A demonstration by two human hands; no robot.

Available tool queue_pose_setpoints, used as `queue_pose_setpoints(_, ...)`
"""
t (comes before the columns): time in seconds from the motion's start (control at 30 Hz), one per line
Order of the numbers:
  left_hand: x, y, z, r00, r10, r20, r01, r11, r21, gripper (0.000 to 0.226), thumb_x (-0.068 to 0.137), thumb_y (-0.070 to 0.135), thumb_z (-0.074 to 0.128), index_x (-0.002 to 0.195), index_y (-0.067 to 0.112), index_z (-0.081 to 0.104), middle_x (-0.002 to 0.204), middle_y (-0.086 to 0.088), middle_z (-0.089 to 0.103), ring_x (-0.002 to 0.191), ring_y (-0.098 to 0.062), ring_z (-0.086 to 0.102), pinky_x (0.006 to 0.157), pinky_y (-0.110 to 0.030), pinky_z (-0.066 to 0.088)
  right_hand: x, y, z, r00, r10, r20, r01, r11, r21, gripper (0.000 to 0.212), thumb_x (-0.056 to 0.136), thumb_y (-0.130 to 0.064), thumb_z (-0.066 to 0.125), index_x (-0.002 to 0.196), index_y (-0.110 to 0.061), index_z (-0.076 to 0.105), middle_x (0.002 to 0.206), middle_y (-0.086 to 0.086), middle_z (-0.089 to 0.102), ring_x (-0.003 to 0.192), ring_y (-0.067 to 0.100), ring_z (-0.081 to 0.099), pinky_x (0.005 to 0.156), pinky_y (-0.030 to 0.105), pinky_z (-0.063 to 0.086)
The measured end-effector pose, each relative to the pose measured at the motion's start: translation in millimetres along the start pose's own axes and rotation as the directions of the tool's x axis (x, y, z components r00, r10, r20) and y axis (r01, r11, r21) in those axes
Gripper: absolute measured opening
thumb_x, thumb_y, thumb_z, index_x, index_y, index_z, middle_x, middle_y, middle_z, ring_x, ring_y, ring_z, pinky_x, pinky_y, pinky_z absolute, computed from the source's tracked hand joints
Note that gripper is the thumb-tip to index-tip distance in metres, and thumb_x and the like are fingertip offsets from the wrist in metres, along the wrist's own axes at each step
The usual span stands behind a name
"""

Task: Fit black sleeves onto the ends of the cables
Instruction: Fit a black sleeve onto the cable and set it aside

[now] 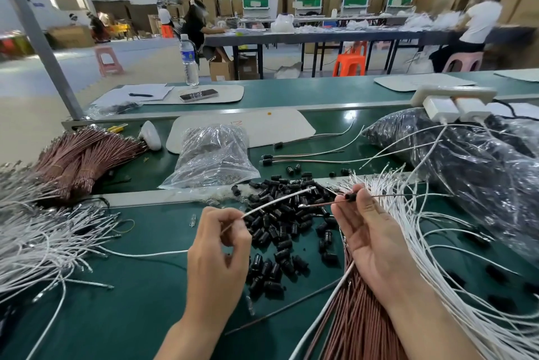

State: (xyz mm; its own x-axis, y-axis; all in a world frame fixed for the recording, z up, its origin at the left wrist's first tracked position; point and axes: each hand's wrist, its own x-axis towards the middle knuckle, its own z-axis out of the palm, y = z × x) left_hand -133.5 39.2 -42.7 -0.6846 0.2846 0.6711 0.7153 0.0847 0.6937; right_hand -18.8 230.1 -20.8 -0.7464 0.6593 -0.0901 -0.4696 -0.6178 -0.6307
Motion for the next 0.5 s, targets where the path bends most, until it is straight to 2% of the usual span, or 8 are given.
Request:
queue_pose_setpoints(0.07,-0.2,0.7,0.4,0.998,0.050,0.050,-0.050,0.999,0.013,0.003,0.097,0.031,0.050,0.097,0.033,0.053,0.088,0.016,0.051,0.072,-0.009,0.056,0.049,-0.015,0.042,0.2,2.3,0.1,1.000,0.001,0.023,0.000,0.999,-0.052,0.019,0.086,-0.018,0.066,0.099,-0.007,0.074,0.096,0.013,0.075,0.088,0.022,0.075,0.076,0.027,0.061)
queue_pose_setpoints(0.13,-1.1,0.0,0.9,0.991,0.091,0.098,-0.093,0.995,0.018,0.004,0.098,0.030,0.051,0.099,0.032,0.054,0.090,0.017,0.051,0.073,-0.011,0.056,0.049,-0.025,0.047,0.3,4.0,0.9,0.998,-0.007,0.055,0.012,0.995,-0.102,0.018,0.086,-0.018,0.065,0.098,-0.008,0.074,0.103,0.013,0.075,0.092,0.023,0.075,0.078,0.027,0.061)
queue_pose_setpoints(0.23,-2.0,-1.8,2.5,0.982,0.112,0.149,-0.118,0.993,0.030,0.005,0.098,0.032,0.051,0.100,0.031,0.056,0.092,0.016,0.052,0.070,-0.014,0.055,0.048,-0.033,0.047,0.6,5.3,2.5,0.998,-0.010,0.068,0.019,0.991,-0.136,0.016,0.089,-0.016,0.063,0.099,-0.009,0.074,0.113,0.015,0.075,0.098,0.024,0.075,0.079,0.028,0.061)
queue_pose_setpoints(0.5,-1.2,-3.0,2.6,0.986,0.100,0.133,-0.105,0.994,0.033,0.007,0.099,0.032,0.051,0.100,0.029,0.058,0.093,0.016,0.053,0.072,-0.014,0.057,0.051,-0.031,0.048,-0.6,6.8,4.4,0.998,0.019,0.053,-0.011,0.987,-0.160,0.017,0.083,-0.018,0.068,0.095,-0.009,0.077,0.107,0.018,0.075,0.093,0.026,0.076,0.076,0.028,0.061)
